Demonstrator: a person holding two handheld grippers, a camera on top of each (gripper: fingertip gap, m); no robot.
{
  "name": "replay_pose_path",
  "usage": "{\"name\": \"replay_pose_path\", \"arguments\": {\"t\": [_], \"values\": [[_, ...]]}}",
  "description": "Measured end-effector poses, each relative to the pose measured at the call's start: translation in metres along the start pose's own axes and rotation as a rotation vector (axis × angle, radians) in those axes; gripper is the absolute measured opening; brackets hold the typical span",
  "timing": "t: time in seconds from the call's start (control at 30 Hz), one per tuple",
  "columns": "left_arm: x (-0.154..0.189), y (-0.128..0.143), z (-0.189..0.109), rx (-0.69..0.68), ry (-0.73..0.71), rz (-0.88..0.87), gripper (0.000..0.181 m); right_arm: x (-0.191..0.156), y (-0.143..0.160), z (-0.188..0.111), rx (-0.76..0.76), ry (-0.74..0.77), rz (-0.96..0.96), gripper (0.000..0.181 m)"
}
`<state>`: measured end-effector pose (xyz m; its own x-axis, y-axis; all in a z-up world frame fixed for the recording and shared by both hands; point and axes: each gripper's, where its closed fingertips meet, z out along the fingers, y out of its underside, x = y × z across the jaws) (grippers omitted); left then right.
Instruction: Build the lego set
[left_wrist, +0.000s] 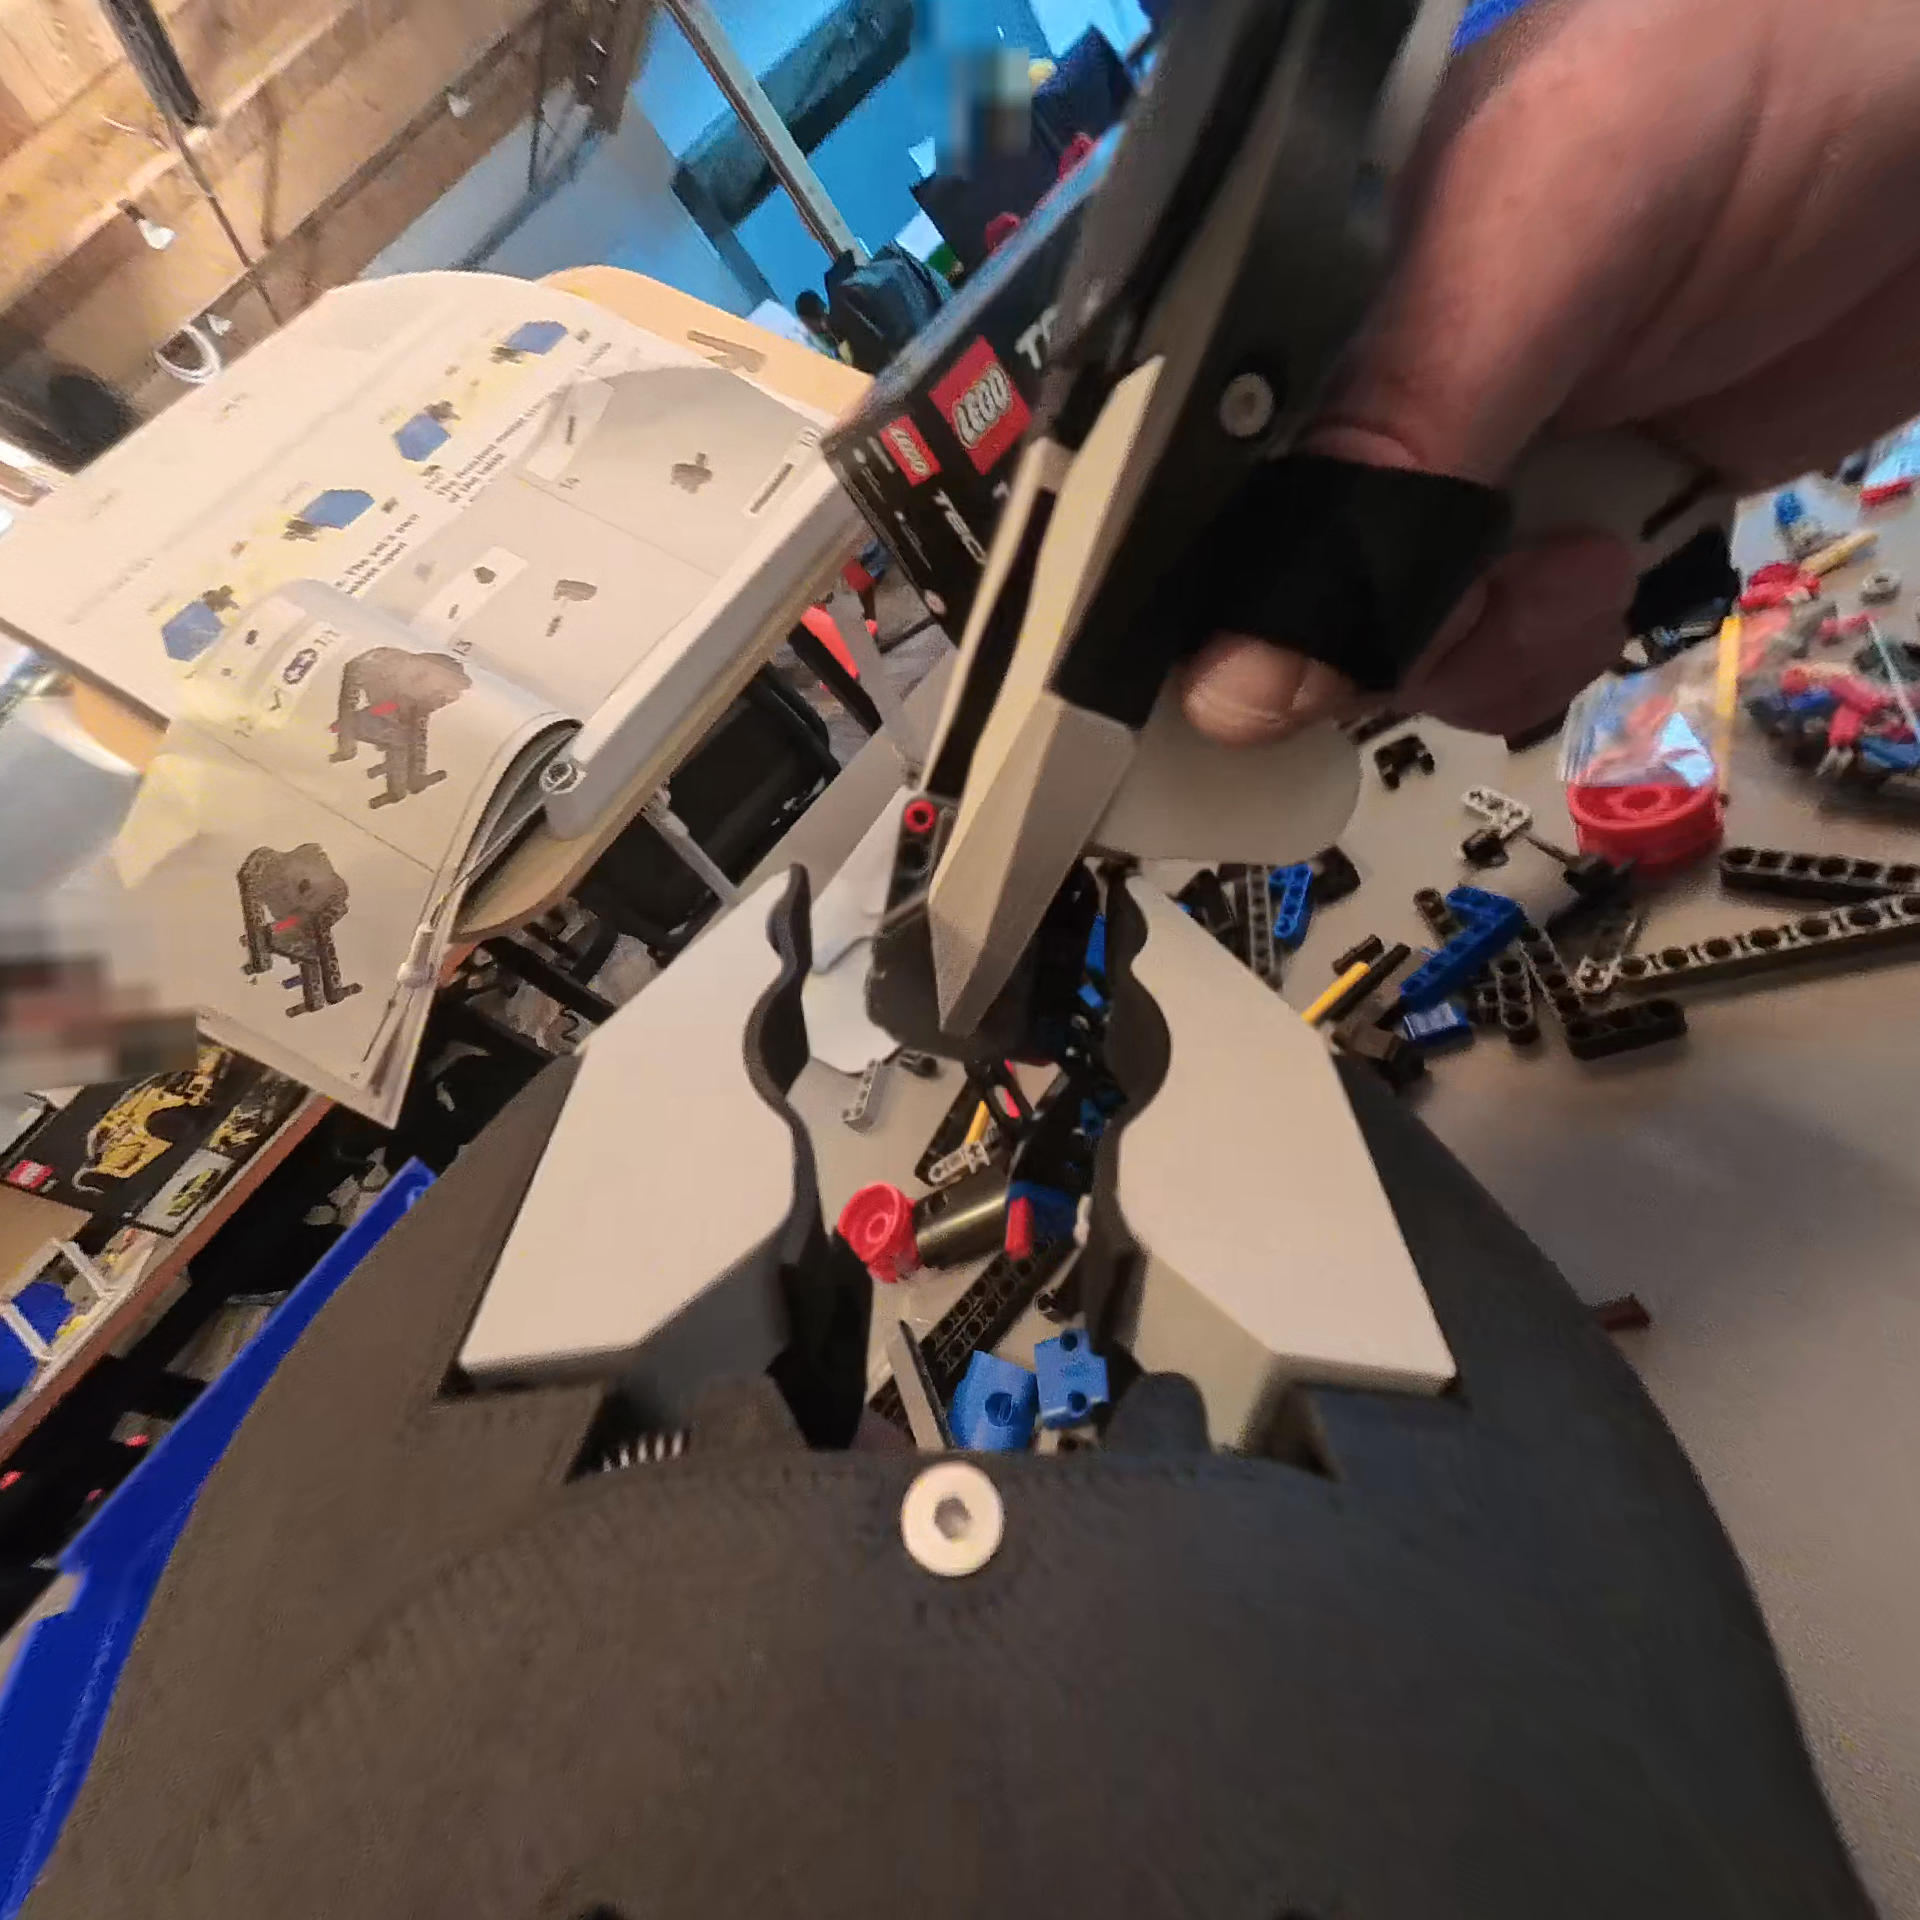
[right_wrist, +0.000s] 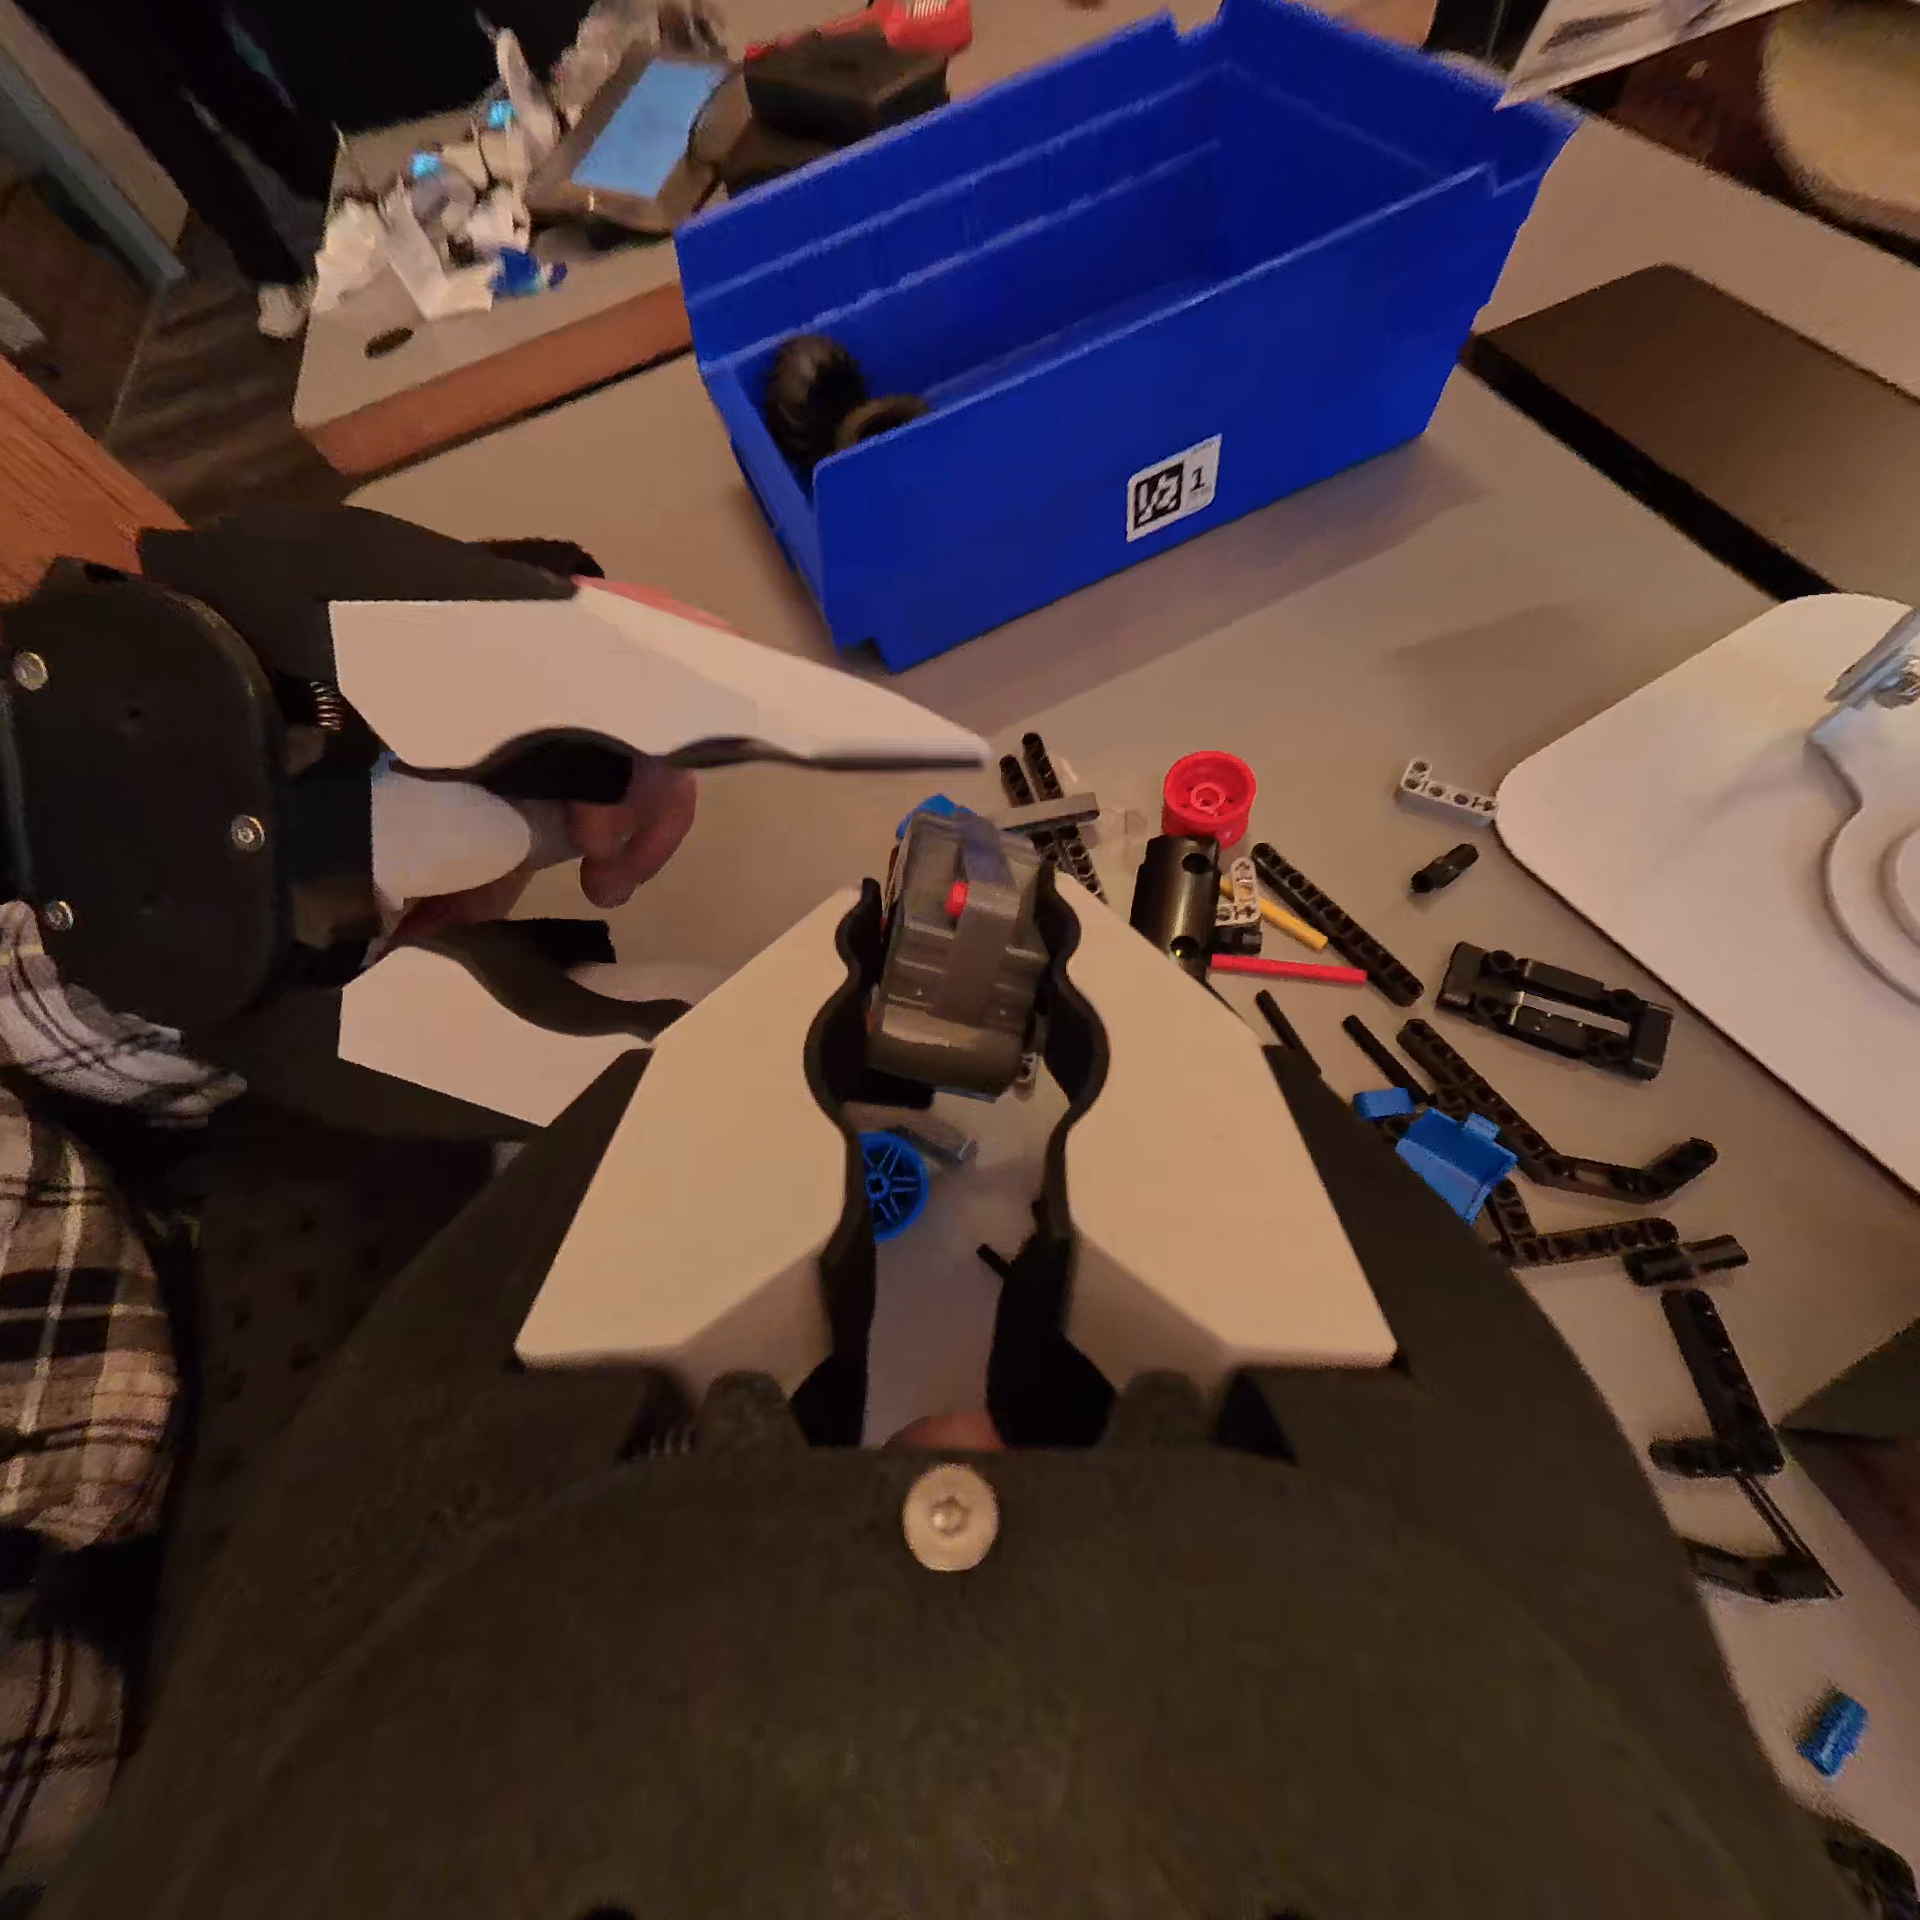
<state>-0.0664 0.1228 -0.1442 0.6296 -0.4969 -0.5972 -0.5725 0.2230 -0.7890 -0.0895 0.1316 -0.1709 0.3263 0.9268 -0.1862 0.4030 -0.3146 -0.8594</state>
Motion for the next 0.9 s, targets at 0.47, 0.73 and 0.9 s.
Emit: {"name": "replay_pose_path", "arguments": {"t": [0.47,0.73,0.9], "values": [[-0.040,0.007,-0.010,0.114,-0.007,-0.426,0.074,0.017,-0.052,-0.066,0.613,-0.132,0.212,0.026],[-0.017,0.000,-0.006,0.158,0.155,-0.518,0.065,0.016,-0.056,-0.074,0.733,-0.160,0.256,0.026],[-0.010,-0.003,-0.004,0.174,0.193,-0.514,0.054,0.011,-0.055,-0.067,0.736,-0.185,0.285,0.025]]}}
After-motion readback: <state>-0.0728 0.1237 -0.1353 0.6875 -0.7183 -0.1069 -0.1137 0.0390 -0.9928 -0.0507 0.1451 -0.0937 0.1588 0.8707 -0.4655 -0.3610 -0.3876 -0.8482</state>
